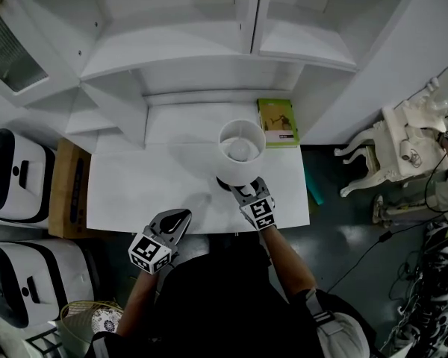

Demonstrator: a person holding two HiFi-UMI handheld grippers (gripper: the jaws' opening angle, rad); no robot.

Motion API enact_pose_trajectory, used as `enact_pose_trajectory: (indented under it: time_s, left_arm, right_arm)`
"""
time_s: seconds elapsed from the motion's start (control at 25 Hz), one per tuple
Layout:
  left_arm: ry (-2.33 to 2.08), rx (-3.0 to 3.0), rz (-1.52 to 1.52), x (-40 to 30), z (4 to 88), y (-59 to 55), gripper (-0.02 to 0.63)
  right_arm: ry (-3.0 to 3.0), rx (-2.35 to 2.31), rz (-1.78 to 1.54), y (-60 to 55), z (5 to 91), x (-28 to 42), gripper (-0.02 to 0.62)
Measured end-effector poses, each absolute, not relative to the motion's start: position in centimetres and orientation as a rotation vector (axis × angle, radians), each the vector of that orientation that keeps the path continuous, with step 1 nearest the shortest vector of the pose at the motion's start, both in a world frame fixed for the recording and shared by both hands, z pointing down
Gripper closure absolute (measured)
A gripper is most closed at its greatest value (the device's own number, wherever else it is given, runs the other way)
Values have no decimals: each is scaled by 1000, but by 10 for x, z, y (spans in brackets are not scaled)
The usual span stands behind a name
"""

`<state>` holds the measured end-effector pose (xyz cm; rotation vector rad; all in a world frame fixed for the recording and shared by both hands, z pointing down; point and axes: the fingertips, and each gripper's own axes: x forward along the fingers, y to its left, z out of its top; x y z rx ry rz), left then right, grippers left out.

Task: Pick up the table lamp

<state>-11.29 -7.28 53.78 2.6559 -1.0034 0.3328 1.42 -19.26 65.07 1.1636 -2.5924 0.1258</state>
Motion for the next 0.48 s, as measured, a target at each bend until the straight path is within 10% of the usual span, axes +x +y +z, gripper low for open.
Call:
enact_pose_trajectory:
  time_s: [0.48]
  left_arm:
    - [-1073,2602,406,-137,542,-63,589]
  right_arm:
    - [-2629,1257,83,-228,652,-1,405]
